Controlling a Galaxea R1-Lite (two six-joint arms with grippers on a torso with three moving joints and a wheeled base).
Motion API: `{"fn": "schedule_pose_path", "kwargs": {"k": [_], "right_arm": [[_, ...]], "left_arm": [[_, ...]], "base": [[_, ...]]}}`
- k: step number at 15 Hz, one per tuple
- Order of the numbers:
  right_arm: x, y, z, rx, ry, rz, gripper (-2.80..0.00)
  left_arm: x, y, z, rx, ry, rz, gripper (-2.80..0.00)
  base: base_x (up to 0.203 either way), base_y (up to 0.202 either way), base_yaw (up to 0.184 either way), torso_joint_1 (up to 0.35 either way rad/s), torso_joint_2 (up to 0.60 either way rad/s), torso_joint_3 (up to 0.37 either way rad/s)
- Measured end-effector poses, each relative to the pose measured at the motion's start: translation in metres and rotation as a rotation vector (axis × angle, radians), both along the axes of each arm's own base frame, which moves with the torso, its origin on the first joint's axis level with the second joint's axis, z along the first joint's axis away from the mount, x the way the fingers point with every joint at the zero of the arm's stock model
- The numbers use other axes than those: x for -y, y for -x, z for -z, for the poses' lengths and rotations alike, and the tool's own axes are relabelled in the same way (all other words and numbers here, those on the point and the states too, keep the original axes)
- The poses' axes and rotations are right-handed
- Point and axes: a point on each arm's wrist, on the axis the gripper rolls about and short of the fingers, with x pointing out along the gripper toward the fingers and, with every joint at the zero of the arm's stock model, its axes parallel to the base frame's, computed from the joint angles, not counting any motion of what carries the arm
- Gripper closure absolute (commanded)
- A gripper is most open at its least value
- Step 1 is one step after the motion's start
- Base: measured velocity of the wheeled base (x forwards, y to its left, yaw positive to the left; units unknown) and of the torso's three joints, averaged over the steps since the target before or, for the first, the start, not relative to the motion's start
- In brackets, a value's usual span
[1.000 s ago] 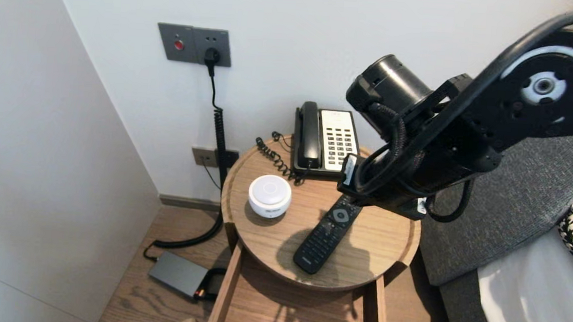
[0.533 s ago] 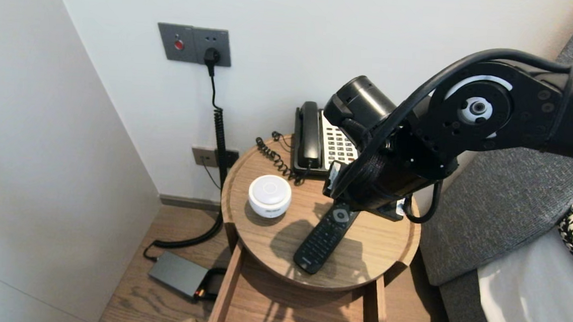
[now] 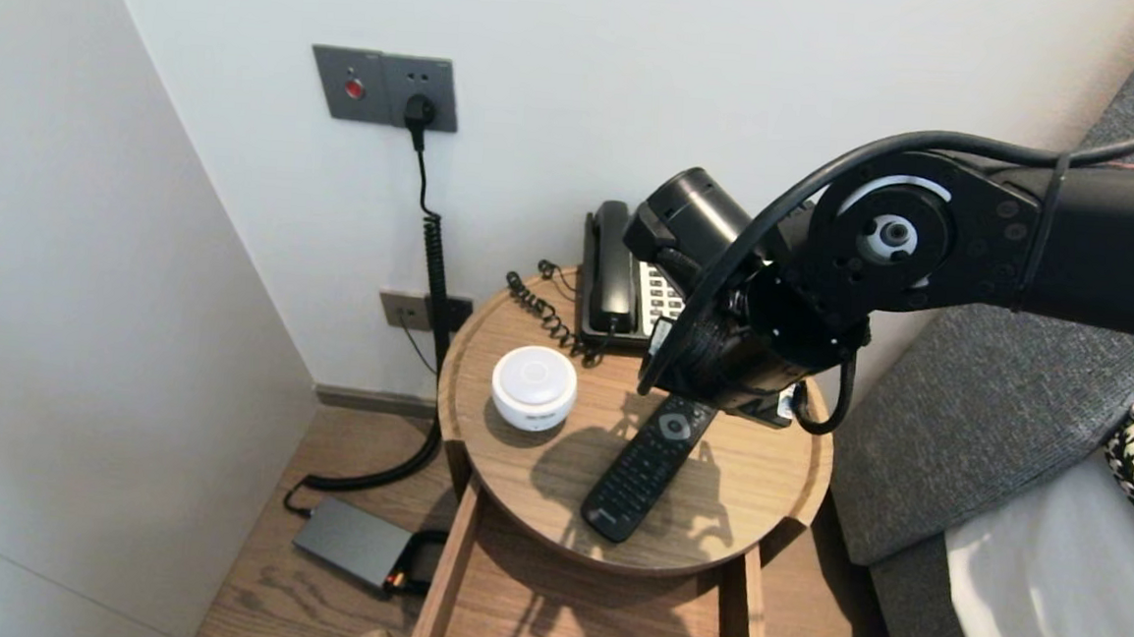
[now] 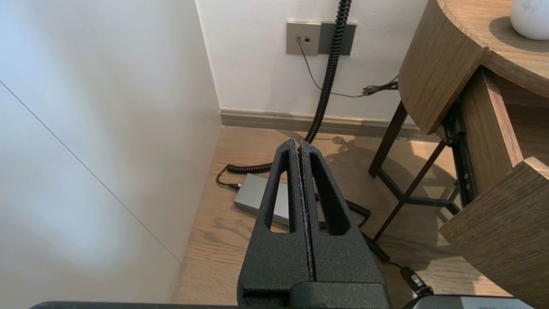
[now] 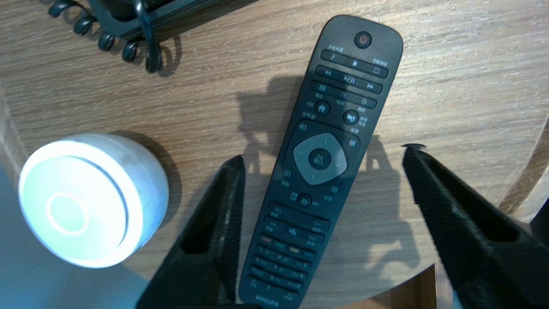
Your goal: Put the remote controls on the table in the drawer one by one
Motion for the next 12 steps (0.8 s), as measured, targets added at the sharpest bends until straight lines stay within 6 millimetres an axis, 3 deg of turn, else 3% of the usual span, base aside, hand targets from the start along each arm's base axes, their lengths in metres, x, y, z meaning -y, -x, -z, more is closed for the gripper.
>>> {"fn": "schedule_pose_path", "kwargs": {"k": [12], "right_arm": [[-0.01,-0.008,0.02,-0.042,0.031,0.005,-2.8]], "left_arm": [[0.0,0.0,0.0,0.0,0.0,0.0,0.0]], "base": [[0.0,0.0,0.0,0.0,0.0,0.0]]}}
